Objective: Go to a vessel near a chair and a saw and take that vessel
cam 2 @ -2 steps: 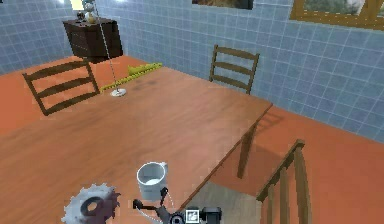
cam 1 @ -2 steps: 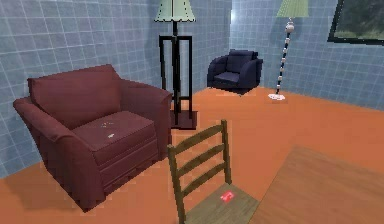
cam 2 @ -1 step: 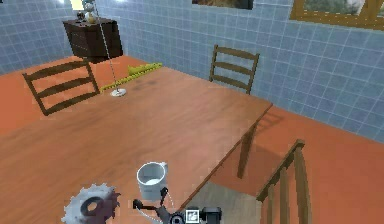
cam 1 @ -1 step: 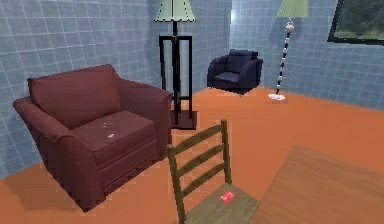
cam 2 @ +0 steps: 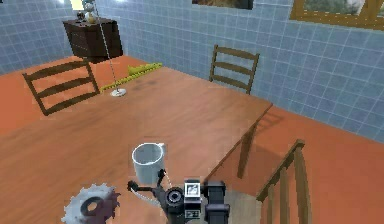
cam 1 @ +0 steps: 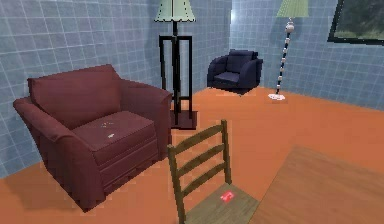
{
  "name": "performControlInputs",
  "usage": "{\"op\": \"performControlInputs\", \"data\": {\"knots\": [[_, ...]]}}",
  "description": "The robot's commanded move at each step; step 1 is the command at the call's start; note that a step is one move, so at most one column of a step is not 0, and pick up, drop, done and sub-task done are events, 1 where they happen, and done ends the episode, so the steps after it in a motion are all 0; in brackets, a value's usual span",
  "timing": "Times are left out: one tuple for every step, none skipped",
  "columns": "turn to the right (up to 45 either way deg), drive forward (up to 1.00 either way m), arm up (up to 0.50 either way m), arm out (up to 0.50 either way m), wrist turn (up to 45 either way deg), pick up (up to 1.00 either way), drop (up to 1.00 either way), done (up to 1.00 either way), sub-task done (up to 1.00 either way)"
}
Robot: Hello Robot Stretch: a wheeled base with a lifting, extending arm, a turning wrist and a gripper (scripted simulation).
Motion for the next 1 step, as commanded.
{"op": "performControlInputs", "data": {"knots": [[0.0, 0.00, 0.00, 0.00, 0.0, 0.00, 0.00, 1.00, 0.00]]}}
